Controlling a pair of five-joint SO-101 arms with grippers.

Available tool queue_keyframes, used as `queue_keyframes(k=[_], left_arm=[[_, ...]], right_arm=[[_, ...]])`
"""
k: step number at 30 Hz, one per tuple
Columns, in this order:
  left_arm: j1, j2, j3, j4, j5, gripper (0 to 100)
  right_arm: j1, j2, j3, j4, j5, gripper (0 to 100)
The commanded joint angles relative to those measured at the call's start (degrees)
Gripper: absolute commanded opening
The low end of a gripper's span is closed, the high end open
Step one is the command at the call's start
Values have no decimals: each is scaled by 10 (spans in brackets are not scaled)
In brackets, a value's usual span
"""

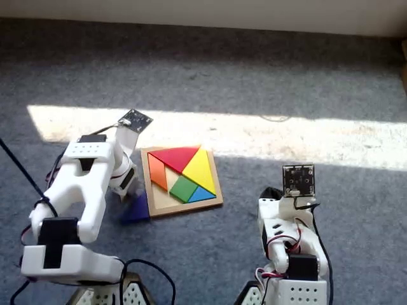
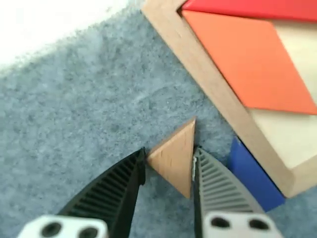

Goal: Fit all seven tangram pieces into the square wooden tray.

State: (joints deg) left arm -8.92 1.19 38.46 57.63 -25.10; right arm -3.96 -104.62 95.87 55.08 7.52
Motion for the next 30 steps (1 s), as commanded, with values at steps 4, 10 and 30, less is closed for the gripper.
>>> queue_keyframes(k=[4,10,30], left_arm=[[-9,14,-41,20,-3,128],[-6,-52,-34,35,-3,75],[129,-180,-31,43,-244,77]], right_arm=[[7,-6,87,-15,5,9],[7,-6,87,-15,5,9],[7,-6,87,-15,5,9]])
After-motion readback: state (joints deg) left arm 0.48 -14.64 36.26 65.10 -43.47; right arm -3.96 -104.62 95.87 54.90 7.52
